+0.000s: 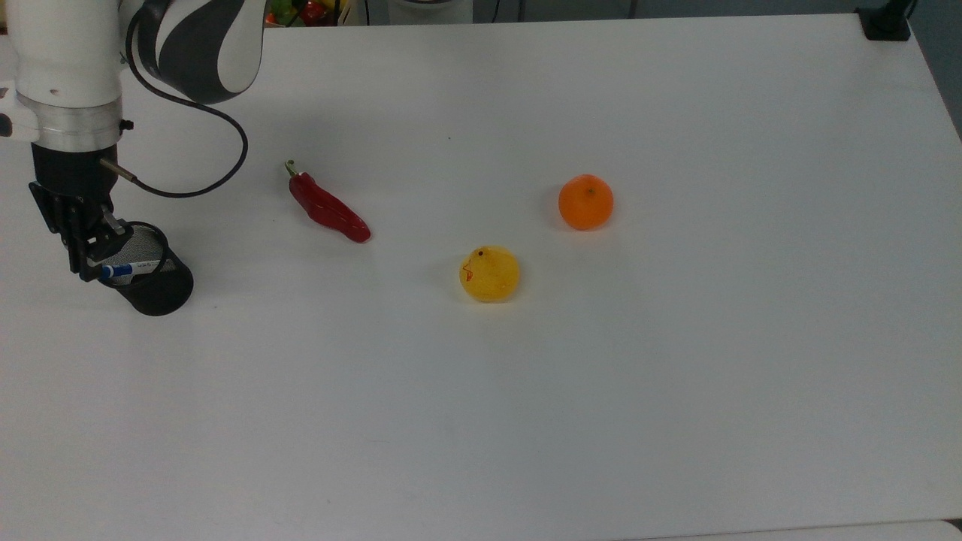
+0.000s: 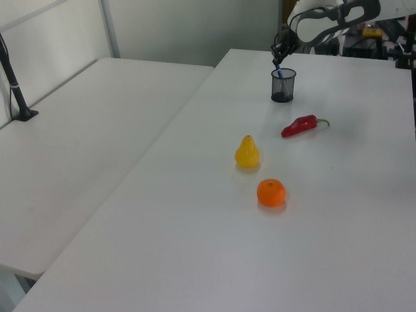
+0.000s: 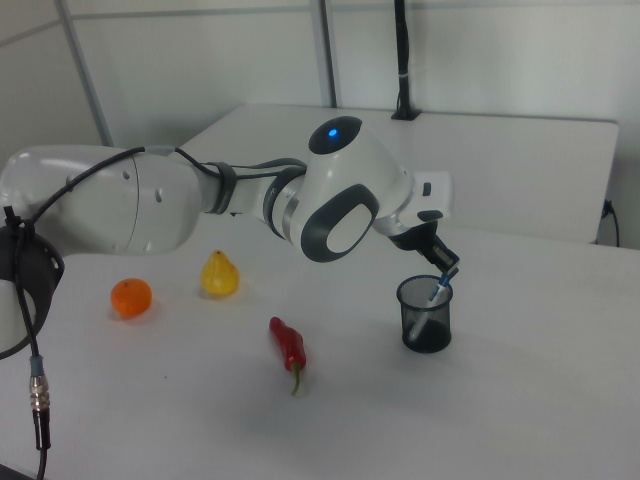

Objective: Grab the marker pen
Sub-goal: 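Close the gripper on the blue-capped white marker in the cup, then lift the marker up out of the mesh cup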

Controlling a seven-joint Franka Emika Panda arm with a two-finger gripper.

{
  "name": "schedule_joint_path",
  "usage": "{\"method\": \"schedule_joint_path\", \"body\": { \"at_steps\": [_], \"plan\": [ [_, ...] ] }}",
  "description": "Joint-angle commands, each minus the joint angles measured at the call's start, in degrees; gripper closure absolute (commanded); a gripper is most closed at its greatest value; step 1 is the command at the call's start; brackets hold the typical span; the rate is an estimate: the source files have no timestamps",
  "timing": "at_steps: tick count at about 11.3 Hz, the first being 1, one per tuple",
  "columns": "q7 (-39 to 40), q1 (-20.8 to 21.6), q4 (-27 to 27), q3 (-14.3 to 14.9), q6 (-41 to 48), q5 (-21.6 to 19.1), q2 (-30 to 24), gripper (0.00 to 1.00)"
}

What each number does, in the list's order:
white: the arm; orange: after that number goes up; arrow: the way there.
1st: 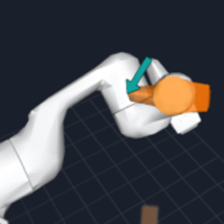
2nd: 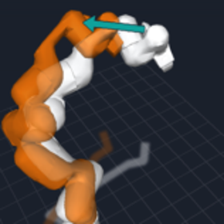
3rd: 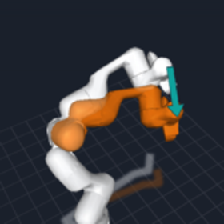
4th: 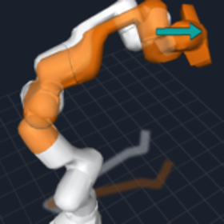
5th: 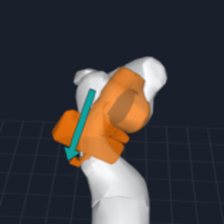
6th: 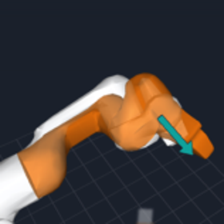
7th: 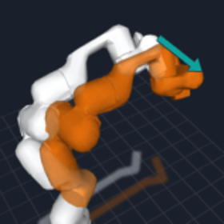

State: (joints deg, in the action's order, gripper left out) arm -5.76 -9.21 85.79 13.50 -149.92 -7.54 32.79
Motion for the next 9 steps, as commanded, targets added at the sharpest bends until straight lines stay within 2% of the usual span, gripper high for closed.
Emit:
{"method": "schedule_joint_path", "body": {
  "at_steps": [1,4,9],
  "plan": [
    [1.63,0.15,-0.80,0.39,-0.73,-0.02,0.09,1.00],
    [1.37,0.06,-3.25,0.39,-0.55,-0.81,-1.14,1.00],
    [1.19,0.77,-4.84,0.21,-0.03,-0.98,-7.20,1.00]
  ]
}}
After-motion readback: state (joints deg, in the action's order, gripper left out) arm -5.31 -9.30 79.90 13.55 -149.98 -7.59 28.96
